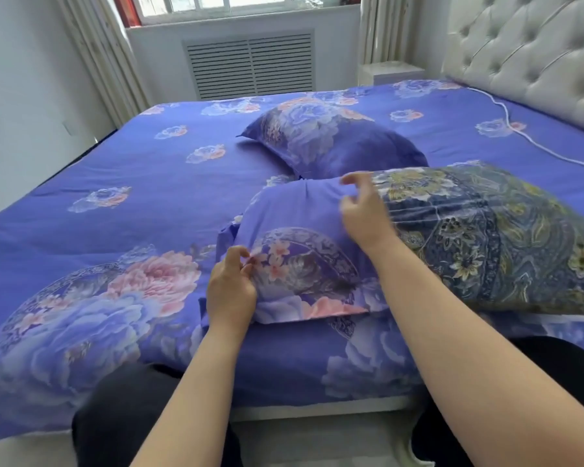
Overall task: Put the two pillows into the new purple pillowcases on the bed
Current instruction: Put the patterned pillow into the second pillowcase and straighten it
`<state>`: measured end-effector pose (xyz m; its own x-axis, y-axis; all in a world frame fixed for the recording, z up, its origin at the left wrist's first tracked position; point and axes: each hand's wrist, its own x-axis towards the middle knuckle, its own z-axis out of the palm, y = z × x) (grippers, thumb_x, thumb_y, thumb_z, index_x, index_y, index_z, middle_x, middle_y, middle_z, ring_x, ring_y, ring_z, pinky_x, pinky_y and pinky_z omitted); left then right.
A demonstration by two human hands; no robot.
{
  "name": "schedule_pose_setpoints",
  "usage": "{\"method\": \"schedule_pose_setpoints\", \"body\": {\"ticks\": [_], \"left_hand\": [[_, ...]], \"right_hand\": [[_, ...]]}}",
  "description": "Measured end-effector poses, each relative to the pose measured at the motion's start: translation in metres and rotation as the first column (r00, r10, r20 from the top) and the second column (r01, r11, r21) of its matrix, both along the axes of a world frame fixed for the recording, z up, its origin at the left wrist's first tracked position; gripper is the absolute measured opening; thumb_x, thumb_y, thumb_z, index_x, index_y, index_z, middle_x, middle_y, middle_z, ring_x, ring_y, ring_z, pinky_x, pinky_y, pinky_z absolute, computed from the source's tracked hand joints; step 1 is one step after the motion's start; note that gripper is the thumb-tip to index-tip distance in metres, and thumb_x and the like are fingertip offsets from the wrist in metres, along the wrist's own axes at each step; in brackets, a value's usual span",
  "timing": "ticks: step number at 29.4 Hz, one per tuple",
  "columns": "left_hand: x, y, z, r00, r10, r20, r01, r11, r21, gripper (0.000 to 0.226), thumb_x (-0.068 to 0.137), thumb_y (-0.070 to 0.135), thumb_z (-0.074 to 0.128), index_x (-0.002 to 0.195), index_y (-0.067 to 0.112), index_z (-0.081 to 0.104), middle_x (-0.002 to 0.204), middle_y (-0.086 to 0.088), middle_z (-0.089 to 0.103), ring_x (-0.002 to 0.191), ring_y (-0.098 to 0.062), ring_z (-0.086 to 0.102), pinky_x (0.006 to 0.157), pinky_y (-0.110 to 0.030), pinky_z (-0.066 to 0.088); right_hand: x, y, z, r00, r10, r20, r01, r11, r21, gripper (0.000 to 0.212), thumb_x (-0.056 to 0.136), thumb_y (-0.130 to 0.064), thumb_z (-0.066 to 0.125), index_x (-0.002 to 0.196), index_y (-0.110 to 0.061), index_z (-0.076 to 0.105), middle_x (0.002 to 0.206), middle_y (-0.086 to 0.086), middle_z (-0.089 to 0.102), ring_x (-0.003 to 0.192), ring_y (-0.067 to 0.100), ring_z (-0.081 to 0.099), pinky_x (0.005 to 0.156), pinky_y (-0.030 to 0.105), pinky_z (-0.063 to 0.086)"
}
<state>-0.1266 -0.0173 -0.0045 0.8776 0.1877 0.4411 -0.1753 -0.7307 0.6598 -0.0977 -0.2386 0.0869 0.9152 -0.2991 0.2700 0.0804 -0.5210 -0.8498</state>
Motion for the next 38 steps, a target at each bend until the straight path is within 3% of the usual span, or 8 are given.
{"method": "schedule_pose_setpoints", "body": {"ticks": [3,8,13,17,20,25,29,38], "left_hand": [[-0.005,-0.011,-0.002,0.999,-0.043,0.012,0.042,0.995,0.087,0.022,0.08,-0.001,0.049,0.088,0.019,0.05,0.083,-0.007,0.054,0.085,-0.03,0.049,0.065,-0.033,0.033],[-0.011,-0.023,-0.005,0.977,-0.082,0.196,-0.002,0.919,0.393,0.02,0.085,0.031,0.053,0.099,0.017,0.054,0.104,-0.008,0.051,0.097,-0.034,0.048,0.083,-0.046,0.044],[-0.02,-0.032,-0.03,0.948,-0.314,0.05,0.209,0.733,0.647,0.09,0.061,0.062,0.068,0.138,0.028,0.034,0.15,-0.003,0.029,0.14,-0.036,0.024,0.112,-0.051,0.023],[-0.003,-0.028,-0.021,0.976,-0.216,-0.001,0.152,0.679,0.718,0.104,0.06,0.02,0.074,0.148,0.031,0.02,0.154,-0.005,0.028,0.114,-0.039,0.051,0.089,-0.046,0.048],[0.012,-0.035,0.003,0.965,-0.261,-0.003,0.176,0.643,0.745,0.098,0.061,0.014,0.068,0.147,0.032,0.023,0.134,-0.002,0.054,0.08,-0.031,0.058,0.06,-0.036,0.049],[0.018,-0.056,0.05,0.961,-0.262,-0.093,0.268,0.782,0.563,0.061,0.084,0.025,0.056,0.141,0.036,0.037,0.109,-0.004,0.064,0.092,-0.035,0.062,0.065,-0.038,0.043],[0.01,-0.072,0.088,0.965,-0.261,0.015,0.222,0.85,0.477,0.021,0.088,0.019,0.047,0.107,0.019,0.056,0.097,-0.015,0.067,0.088,-0.041,0.06,0.063,-0.036,0.032],[0.031,-0.042,0.11,0.946,-0.244,0.212,0.319,0.816,-0.482,0.012,0.084,0.012,0.052,0.074,0.018,0.055,0.068,0.008,0.053,0.055,0.015,0.045,0.056,-0.008,0.035]], "right_hand": [[-0.012,-0.041,-0.019,0.951,-0.306,0.041,0.306,0.952,-0.003,0.024,0.088,-0.005,0.044,0.108,-0.015,0.054,0.097,0.01,0.063,0.088,0.035,0.059,0.07,0.036,0.04],[-0.031,-0.037,-0.029,0.981,-0.191,0.02,0.19,0.951,-0.242,0.019,0.093,-0.019,0.05,0.112,-0.02,0.052,0.106,0.007,0.056,0.086,0.032,0.057,0.067,0.036,0.042],[-0.058,-0.033,-0.042,0.984,0.099,-0.147,-0.077,0.986,0.149,0.04,0.093,-0.046,0.05,0.073,-0.013,0.06,0.061,-0.001,0.056,0.051,0.01,0.05,0.053,0.026,0.038],[-0.082,-0.038,-0.064,0.734,0.251,-0.632,-0.042,0.944,0.326,0.063,0.086,-0.069,0.033,0.067,-0.013,0.055,0.05,0.0,0.051,0.048,0.016,0.047,0.042,0.021,0.036],[-0.082,-0.043,-0.086,0.799,0.194,-0.569,-0.014,0.952,0.304,0.064,0.079,-0.073,0.041,0.095,-0.015,0.062,0.088,0.004,0.067,0.084,0.02,0.061,0.065,0.03,0.052],[-0.089,-0.042,-0.102,0.821,0.2,-0.535,-0.292,0.952,-0.093,0.11,0.061,-0.047,0.082,0.146,-0.016,0.02,0.147,0.008,0.025,0.139,0.029,0.024,0.113,0.041,0.026],[-0.068,-0.055,-0.076,0.989,-0.019,-0.144,-0.019,0.965,-0.26,0.071,0.074,-0.024,0.07,0.134,-0.002,0.038,0.134,0.024,0.034,0.128,0.045,0.034,0.103,0.043,0.029],[0.018,-0.029,0.068,0.904,0.341,0.258,-0.265,0.92,-0.288,0.077,0.087,-0.028,0.059,0.151,-0.024,0.017,0.159,0.002,0.008,0.147,0.017,0.004,0.119,0.039,0.01]]}}
